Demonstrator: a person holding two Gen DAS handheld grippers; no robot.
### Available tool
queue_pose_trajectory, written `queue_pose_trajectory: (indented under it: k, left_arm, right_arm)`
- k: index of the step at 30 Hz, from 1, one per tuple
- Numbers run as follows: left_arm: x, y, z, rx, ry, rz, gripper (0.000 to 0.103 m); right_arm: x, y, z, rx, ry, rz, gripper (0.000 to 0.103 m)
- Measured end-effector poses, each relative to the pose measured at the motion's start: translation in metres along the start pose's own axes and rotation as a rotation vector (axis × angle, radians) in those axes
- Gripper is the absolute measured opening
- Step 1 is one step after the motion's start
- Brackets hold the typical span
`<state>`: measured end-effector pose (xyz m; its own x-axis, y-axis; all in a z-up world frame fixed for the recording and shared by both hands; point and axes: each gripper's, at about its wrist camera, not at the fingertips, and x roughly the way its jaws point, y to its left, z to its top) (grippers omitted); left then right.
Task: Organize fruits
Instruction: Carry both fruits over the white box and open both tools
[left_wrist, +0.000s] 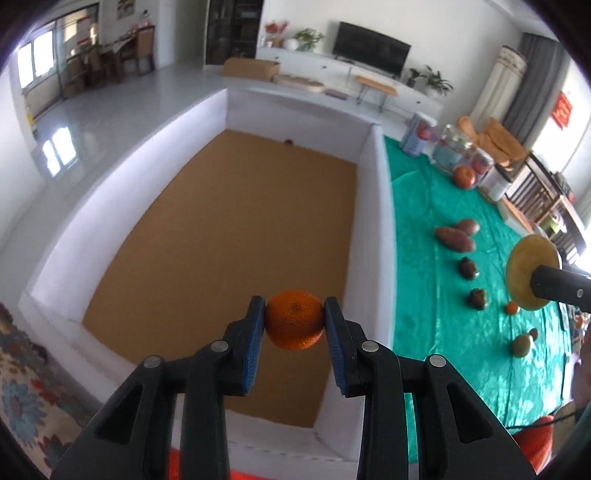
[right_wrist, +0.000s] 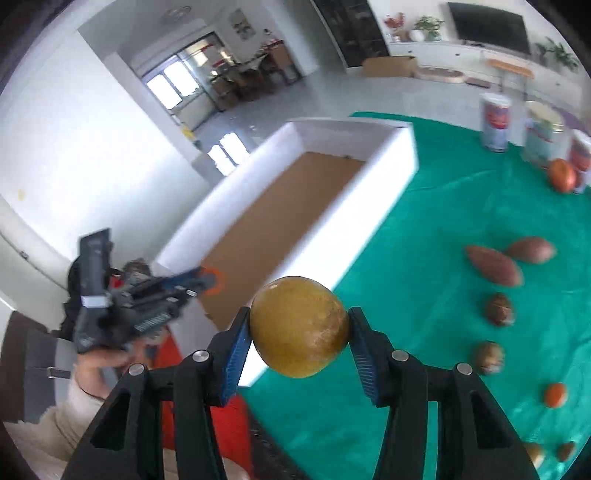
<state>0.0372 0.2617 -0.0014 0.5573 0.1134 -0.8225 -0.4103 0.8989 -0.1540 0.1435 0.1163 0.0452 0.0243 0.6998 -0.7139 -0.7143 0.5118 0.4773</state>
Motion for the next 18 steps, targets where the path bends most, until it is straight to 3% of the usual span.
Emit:
queue_pose_trajectory:
  k: [3,6,8,11,12,14,18]
  left_arm:
    - [0.006,0.024,-0.012,-0.039,0.032,0.039,0.034]
    - [0.007,0.040,-0.019,-0.076,0.042,0.065,0.035]
    - [0.008,0.047,-0.022,-0.086,0.041,0.077,0.044]
    - [0.007,0.048,-0.022,-0.103,0.023,0.093,0.063]
    - [0.005,0.047,-0.020,-0.106,0.008,0.096,0.065]
    - [-0.001,0.037,-0.017,-0.093,-0.043,0.093,0.066]
    - [-0.019,-0.001,-0.011,0.001,-0.159,0.095,0.086]
  right_arm:
    - [0.064,0.037,0.005,-0.018,0.060,0.021,0.051]
    - [0.107,0.053,0.005,-0.039,0.105,-0.047,0.052]
    - [0.119,0.051,0.003,-0.035,0.111,-0.083,0.053]
    - [0.104,0.045,0.004,-0.007,0.055,-0.073,0.054]
    - [0.092,0.044,0.005,-0.009,0.025,-0.071,0.055]
    - [0.061,0.038,0.003,-0.029,-0.045,-0.092,0.061]
    - [-0.006,0.012,-0.027,-0.096,-0.181,-0.202,0.080]
